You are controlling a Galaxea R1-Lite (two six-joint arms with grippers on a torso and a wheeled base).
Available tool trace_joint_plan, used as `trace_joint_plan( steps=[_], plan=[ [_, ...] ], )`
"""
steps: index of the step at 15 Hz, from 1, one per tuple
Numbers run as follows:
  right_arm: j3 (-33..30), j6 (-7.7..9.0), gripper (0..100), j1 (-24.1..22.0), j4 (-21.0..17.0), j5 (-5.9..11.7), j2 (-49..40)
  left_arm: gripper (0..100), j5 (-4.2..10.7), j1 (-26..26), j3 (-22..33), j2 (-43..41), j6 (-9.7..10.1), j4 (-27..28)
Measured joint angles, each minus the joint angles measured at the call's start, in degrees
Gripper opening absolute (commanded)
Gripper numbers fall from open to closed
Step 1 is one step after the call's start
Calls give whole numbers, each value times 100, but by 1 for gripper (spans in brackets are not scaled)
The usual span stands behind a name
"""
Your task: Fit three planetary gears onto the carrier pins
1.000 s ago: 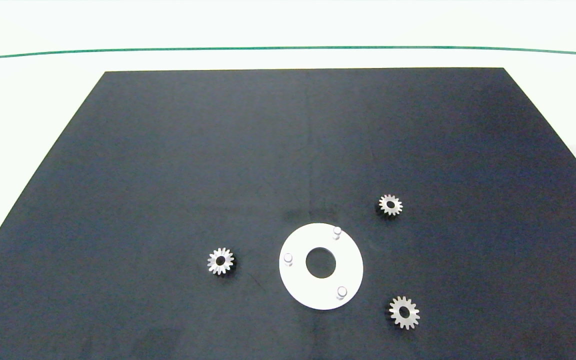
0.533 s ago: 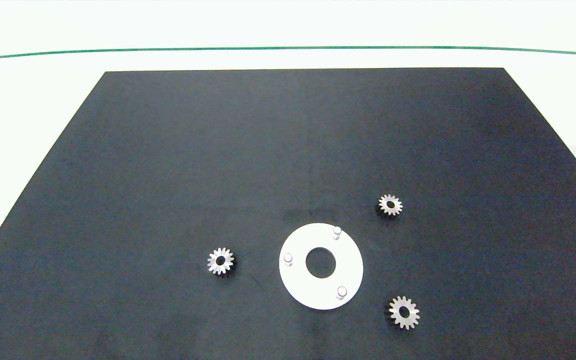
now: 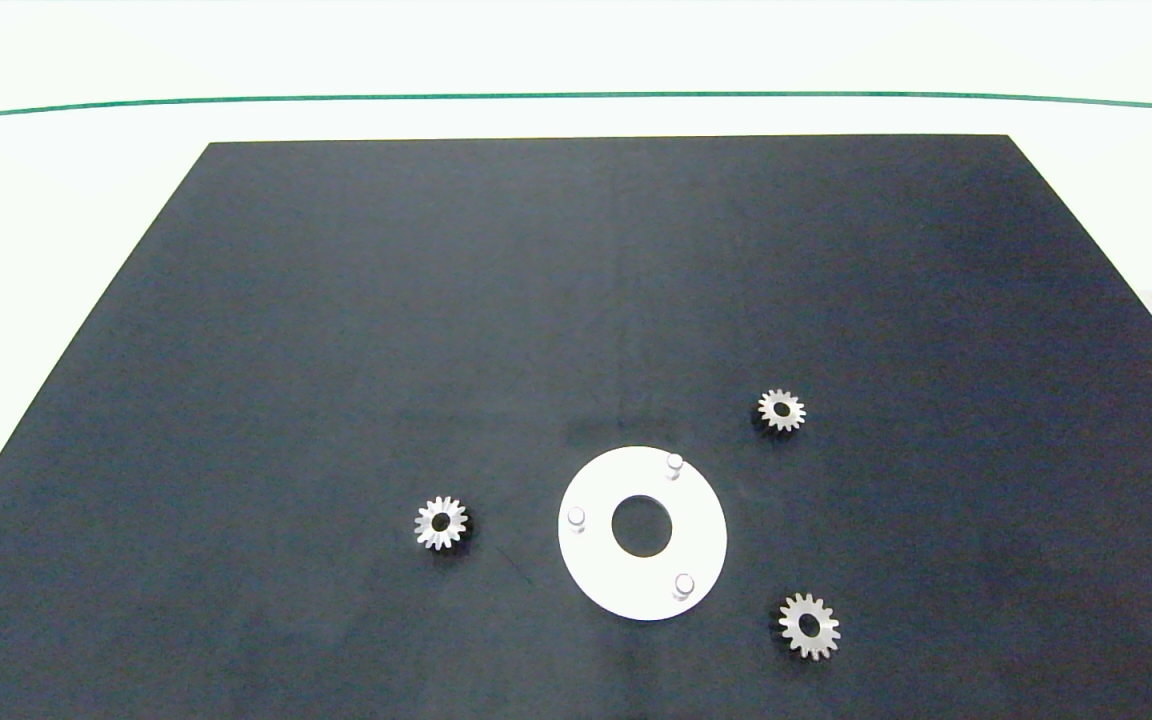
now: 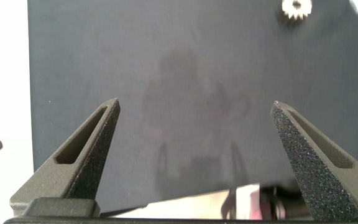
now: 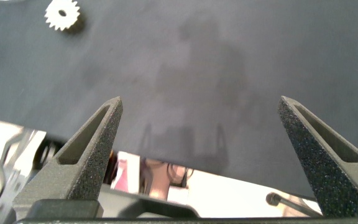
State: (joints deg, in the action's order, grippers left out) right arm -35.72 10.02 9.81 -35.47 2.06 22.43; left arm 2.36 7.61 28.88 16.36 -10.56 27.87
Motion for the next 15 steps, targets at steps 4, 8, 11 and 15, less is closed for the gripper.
trace_joint_plan(
  steps=[4,8,11,15],
  plan=[
    [-223,20,100,514,-30,-20,590,100,-2,13,422,113,-60,741],
    [-623,113,100,1102,15,-33,1406,100,-2,0,507,213,-118,755],
    [-788,152,100,1777,111,9,2172,100,-2,-4,496,260,-132,759],
    [-830,130,100,2811,601,276,3340,100,-5,-4,507,288,-195,757]
  ],
)
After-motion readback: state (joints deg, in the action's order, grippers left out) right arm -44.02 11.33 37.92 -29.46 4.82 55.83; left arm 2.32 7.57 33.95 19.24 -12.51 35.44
